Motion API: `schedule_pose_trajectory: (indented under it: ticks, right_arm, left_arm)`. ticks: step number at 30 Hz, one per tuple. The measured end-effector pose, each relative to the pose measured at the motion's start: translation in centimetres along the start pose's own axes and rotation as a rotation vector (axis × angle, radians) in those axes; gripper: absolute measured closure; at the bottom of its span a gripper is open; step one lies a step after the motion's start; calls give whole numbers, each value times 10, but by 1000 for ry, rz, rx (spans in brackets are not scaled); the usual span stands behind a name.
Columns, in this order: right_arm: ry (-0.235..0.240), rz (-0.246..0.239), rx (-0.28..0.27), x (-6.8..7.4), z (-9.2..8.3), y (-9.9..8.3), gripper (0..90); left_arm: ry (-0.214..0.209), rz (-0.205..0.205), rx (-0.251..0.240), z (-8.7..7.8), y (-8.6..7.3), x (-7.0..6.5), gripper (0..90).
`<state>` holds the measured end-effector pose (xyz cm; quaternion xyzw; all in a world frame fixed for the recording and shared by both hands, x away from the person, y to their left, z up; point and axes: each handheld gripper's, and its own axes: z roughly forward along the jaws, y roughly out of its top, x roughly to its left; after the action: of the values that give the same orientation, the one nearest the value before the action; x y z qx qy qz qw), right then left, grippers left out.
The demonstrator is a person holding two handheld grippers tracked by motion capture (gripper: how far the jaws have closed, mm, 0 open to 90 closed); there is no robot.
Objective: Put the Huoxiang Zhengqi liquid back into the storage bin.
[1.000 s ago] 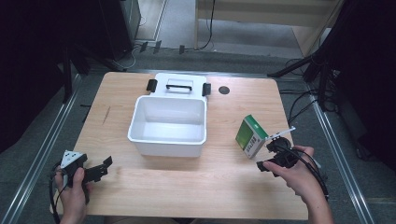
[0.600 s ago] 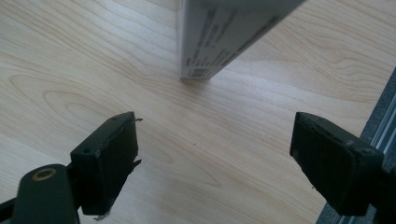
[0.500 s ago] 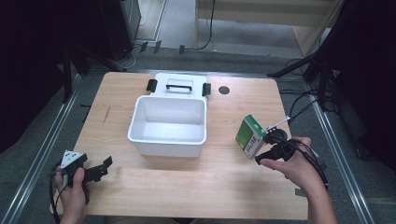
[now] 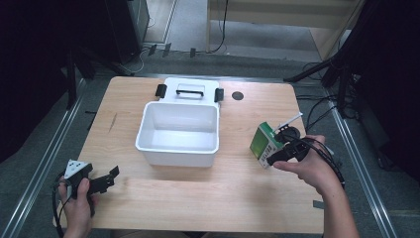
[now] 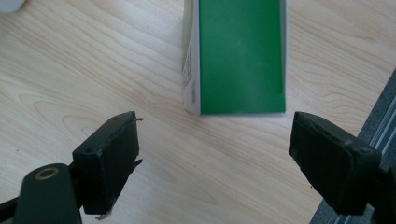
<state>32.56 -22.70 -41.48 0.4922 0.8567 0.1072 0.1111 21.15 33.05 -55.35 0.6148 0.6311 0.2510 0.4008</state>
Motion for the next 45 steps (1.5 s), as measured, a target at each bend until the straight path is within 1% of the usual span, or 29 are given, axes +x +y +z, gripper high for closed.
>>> schedule_pose_trajectory:
  ticks: [4,7,11,12,13,14,16,17,20,24,28,30,32,35,36,39,42,44,45]
  right_arm:
    - [-1,11,2,-3,-2,7,176]
    - [2,16,5,-4,-3,11,205]
    - [22,8,18,-3,-2,18,247]
    - [28,11,17,-3,-2,19,278]
    - [42,19,21,-3,-2,21,314]
    - [57,36,28,-4,-2,23,330]
    - [50,44,34,-5,-2,26,348]
    - [43,40,35,-6,-1,28,356]
    - [44,39,38,-6,-2,32,357]
    - [33,32,40,-5,-2,39,361]
    - [28,38,51,-6,2,44,371]
    - [19,32,57,-6,5,46,375]
    - [24,27,64,-7,7,48,392]
    - [49,22,61,-9,8,51,440]
    - [57,28,63,-10,8,52,456]
    - [61,28,70,-10,9,56,467]
    - [60,28,72,-9,9,60,502]
    - [68,38,72,-8,8,63,516]
    - [73,34,76,-8,9,64,517]
  left_arm:
    - [0,0,0,0,0,0,1]
    - [0,-1,0,0,0,0,1]
    - [0,-1,0,0,0,0,1]
    - [0,0,0,0,0,0,1]
    - [0,0,0,0,0,0,1]
    - [-1,-1,0,0,0,0,1]
    - [-1,0,0,0,0,0,1]
    - [-1,0,0,0,0,0,1]
    - [-1,-1,0,0,0,0,1]
    - [-2,-1,0,0,0,0,1]
    - [-2,0,0,0,0,0,1]
    - [-2,-1,0,0,0,0,1]
    - [-2,-1,-1,0,0,0,1]
    - [-3,-1,0,0,0,0,1]
    - [-2,-1,0,0,0,0,1]
    - [-3,-1,0,0,0,0,1]
    - [-3,-2,0,0,0,0,1]
    - [-3,-2,-1,0,0,0,1]
    - [-3,-2,-1,0,0,0,1]
